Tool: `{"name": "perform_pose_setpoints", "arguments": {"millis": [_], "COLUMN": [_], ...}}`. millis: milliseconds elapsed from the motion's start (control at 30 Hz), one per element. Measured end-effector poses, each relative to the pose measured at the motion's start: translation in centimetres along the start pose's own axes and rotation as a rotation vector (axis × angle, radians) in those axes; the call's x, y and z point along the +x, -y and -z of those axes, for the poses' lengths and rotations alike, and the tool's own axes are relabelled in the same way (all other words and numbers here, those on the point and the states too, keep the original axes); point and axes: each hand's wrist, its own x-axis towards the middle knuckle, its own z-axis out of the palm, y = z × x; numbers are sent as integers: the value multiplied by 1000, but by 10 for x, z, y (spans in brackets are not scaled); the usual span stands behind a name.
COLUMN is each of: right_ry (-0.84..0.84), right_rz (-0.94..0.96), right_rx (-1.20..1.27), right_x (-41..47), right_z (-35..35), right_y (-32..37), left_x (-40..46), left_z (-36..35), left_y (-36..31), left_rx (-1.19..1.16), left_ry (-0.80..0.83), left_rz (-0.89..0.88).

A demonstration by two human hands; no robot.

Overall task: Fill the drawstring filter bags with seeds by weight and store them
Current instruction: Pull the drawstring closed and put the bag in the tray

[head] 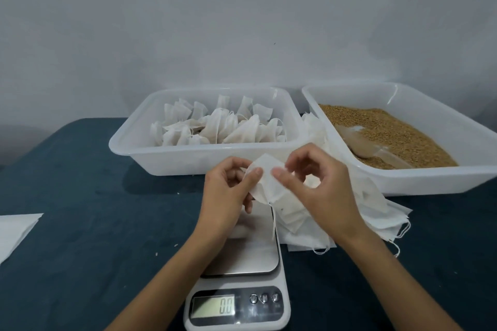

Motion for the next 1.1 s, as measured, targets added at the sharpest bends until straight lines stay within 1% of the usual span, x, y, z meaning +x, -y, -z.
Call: {"name": "perform_pose_setpoints", "arguments": {"millis": [33,100,167,267,400,567,667,700,767,800,833,900,933,967,1000,1067,1100], "right_ry": [56,156,207,155,70,58,56,51,78,107,134,174,174,164,144,89,65], "right_rz": [20,-7,-48,-105,-177,-150,-224,-278,-403,-450,-478,-502,-507,-506,-489,-427,-399], "right_rx": [-30,-70,-57,1,101,111,276,369,656,805,918,1014,996,922,794,528,457], "right_x": [-3,-6,-7,-7,-4,-2,1,3,6,7,8,8,8,9,8,8,7], "right_z": [-4,-12,-17,-17,-13,-11,-8,-6,-2,0,2,5,5,4,4,1,-1], "right_y": [2,3,3,2,2,2,4,5,7,7,8,5,3,1,0,-1,-1], "left_x": [0,-1,-2,-3,-6,-8,-8,-7,-5,-4,-3,-1,-1,-2,-2,-1,0], "left_z": [1,1,0,-1,-3,-3,0,1,1,1,0,1,2,2,3,4,5], "left_y": [0,0,-2,-8,-15,-17,-18,-17,-16,-16,-17,-17,-17,-17,-16,-14,-12], "left_rx": [29,40,4,-77,-107,-84,-59,-29,27,26,-7,-147,-204,-230,-234,-220,-206], "left_ry": [-6,-9,-5,22,91,92,64,23,-56,-71,-53,41,98,132,133,77,52], "left_rz": [-17,-39,-54,-53,-31,-52,-90,-98,-87,-51,10,159,196,198,188,165,146]}}
